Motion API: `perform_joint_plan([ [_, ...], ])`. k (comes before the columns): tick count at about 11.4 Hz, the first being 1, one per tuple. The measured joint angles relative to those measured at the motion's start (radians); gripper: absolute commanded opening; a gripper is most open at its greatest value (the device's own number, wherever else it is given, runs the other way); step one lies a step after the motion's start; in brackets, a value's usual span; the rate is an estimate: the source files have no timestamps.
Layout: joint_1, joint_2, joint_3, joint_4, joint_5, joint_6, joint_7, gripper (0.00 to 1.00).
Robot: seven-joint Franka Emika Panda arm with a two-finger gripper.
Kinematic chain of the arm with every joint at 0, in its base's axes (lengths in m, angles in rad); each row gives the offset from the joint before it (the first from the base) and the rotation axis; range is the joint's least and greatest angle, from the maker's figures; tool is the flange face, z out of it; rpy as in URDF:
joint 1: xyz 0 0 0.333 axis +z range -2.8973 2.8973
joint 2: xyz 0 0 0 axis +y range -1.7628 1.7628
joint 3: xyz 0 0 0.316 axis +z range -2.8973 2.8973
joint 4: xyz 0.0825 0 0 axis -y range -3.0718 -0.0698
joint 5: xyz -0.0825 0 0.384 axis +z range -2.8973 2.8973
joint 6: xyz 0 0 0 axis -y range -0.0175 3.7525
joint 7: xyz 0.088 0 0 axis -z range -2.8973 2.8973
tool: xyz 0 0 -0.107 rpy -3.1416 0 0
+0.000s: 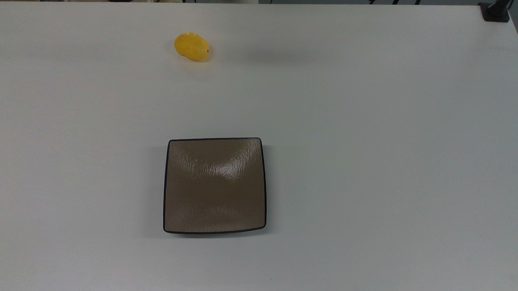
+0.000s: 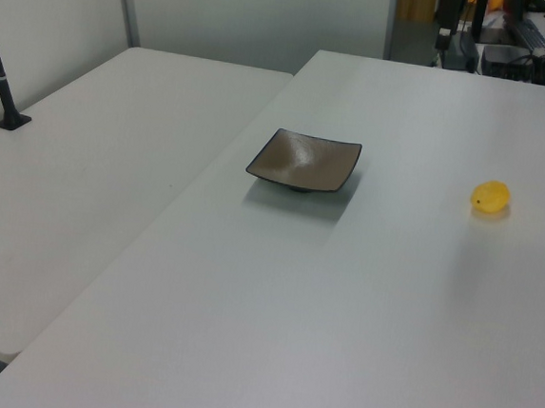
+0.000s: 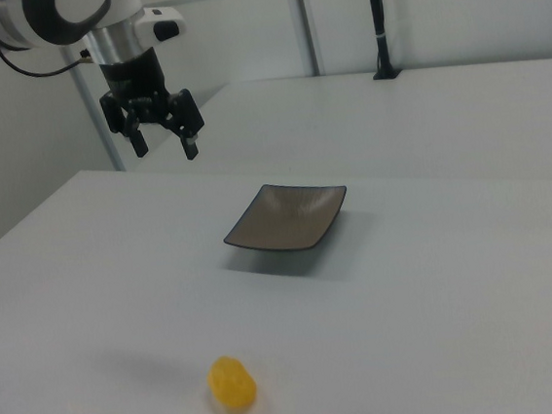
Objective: Put potatoes on a ceramic plate
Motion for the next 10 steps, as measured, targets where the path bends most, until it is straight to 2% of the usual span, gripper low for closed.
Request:
perform_joint_plan([
  [10,-0.001,0.009,-0.002,-0.018,0.0,0.0,0.0,1.0],
])
